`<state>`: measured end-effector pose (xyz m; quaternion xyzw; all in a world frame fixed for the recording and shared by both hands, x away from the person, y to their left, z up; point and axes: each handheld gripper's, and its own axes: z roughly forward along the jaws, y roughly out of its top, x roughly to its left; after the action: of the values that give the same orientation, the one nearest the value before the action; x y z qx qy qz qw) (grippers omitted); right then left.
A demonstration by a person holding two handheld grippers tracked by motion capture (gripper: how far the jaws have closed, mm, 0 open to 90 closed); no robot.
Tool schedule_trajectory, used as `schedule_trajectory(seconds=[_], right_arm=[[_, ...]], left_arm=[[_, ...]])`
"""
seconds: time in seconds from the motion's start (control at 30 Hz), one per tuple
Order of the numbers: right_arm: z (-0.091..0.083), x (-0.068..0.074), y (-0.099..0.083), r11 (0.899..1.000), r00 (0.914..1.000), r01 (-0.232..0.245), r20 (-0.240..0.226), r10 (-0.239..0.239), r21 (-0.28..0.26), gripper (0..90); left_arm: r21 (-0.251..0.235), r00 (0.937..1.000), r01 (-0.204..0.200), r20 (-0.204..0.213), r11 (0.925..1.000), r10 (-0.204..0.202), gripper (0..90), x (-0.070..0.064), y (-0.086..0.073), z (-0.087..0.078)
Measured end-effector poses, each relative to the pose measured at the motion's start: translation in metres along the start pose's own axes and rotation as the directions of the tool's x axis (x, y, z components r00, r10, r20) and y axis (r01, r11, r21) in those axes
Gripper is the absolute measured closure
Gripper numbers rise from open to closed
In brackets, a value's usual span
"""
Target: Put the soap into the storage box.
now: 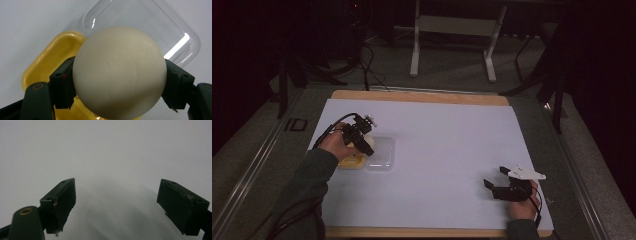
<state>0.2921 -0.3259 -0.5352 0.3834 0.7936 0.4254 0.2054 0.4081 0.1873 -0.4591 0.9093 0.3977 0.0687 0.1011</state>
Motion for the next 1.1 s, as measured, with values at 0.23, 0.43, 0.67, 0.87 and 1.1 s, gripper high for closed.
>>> schedule_trajectory(seconds=[0.23, 0.43, 0.67, 0.87, 1.1], right_arm=[[0.0, 0.0, 0.0, 1.0, 1.0, 0.0, 0.0, 0.0, 0.0, 15.4], [0.0, 0.0, 0.0, 1.0, 1.0, 0.001, 0.001, -0.001, 0.001, 15.5], [0.0, 0.0, 0.0, 1.0, 1.0, 0.001, 0.001, -0.001, 0.001, 15.5], [0.0, 0.0, 0.0, 1.0, 1.0, 0.001, 0.001, -0.001, 0.001, 15.5], [0.0, 0.0, 0.0, 1.0, 1.0, 0.002, 0.001, -0.002, 0.001, 15.5]], left_arm=[[0.001, 0.9991, 0.041, -0.007, 0.9992, -0.041, 25.7, 0.008, -0.006, -0.001], [0.011, 0.9978, 0.062, -0.024, 0.998, -0.061, 25.7, 0.014, -0.01, 0.0], [0.018, 0.9962, 0.08, -0.036, 0.9966, -0.079, 25.7, 0.021, -0.013, 0.002], [0.045, 0.9962, 0.078, -0.044, 0.996, -0.076, 25.7, 0.024, -0.016, 0.007], [0.072, 0.9967, 0.065, -0.053, 0.9953, -0.062, 25.7, 0.028, -0.023, 0.011]])
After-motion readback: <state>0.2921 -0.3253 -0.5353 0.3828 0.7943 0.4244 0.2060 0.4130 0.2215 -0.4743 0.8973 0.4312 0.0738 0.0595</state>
